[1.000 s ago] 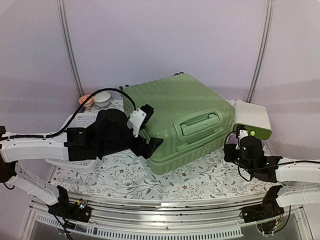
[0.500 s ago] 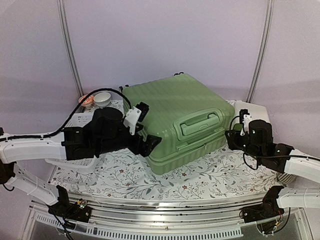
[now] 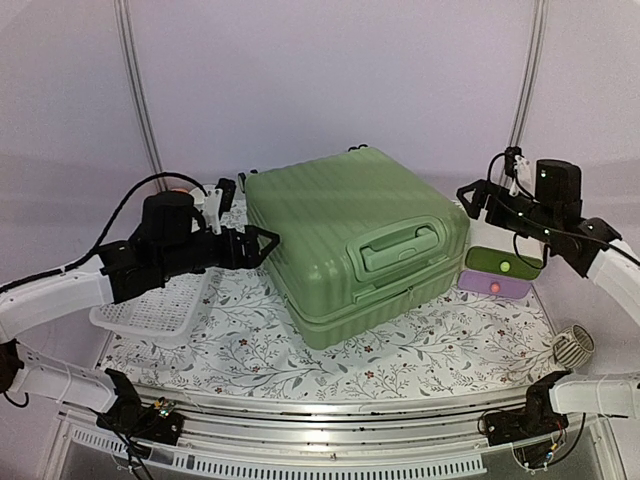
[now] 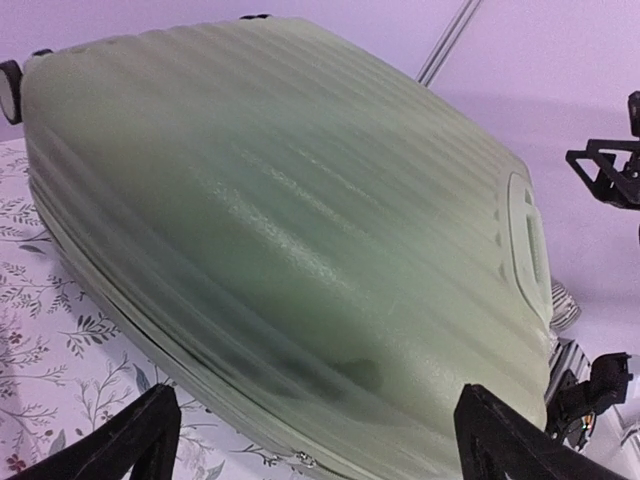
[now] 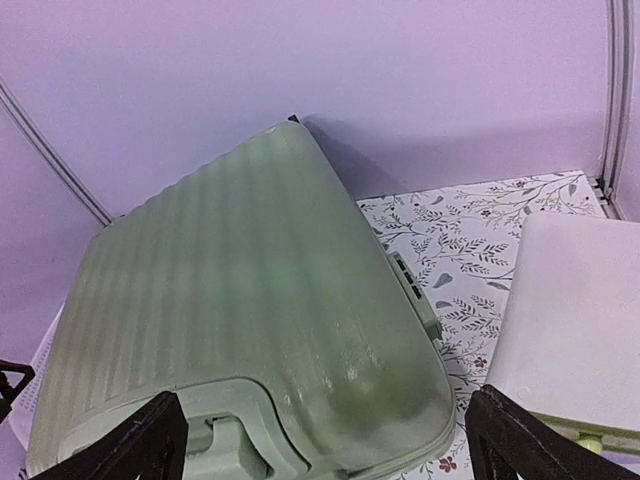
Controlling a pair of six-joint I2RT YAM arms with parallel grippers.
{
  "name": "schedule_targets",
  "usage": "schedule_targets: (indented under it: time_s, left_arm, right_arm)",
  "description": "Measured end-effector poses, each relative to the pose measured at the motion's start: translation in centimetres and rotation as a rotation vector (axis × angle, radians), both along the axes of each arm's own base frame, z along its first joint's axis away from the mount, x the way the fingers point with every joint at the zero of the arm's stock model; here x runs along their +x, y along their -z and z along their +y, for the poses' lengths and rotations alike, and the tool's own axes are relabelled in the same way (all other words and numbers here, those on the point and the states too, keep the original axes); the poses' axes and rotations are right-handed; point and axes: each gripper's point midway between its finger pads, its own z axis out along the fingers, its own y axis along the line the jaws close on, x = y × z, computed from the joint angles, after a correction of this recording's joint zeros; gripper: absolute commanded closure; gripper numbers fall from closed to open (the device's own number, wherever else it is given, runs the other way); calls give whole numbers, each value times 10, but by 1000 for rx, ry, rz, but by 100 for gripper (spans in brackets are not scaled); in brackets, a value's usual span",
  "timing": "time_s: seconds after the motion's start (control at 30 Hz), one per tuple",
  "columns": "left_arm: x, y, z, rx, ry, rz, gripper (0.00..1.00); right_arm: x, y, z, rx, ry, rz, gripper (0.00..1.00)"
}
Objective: Open, take out, and arrange the luggage
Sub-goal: Adjust the luggage at the center of the board.
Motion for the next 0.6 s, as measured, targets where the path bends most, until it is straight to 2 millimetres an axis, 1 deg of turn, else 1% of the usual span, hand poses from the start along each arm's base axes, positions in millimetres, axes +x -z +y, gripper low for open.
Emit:
schedule_targets:
  time_s: [0.07, 0.27, 0.4, 0.5, 0.6]
  left_arm:
    - [6, -2, 5, -34, -13, 17, 2]
    - [17, -5, 13, -119, -33, 64, 2]
    - [27, -3, 17, -161, -57, 89, 2]
    - [35, 3, 19, -182, -72, 117, 2]
    - [46, 16, 17, -194, -84, 155, 2]
  right_arm:
    - [14, 2, 1, 21, -25, 40, 1]
    - [48, 29, 5, 83, -87, 189, 1]
    - [63, 40, 10, 97, -111, 240, 1]
    - [71, 47, 17, 106, -140, 270, 1]
    - [77, 54, 24, 115, -176, 295, 1]
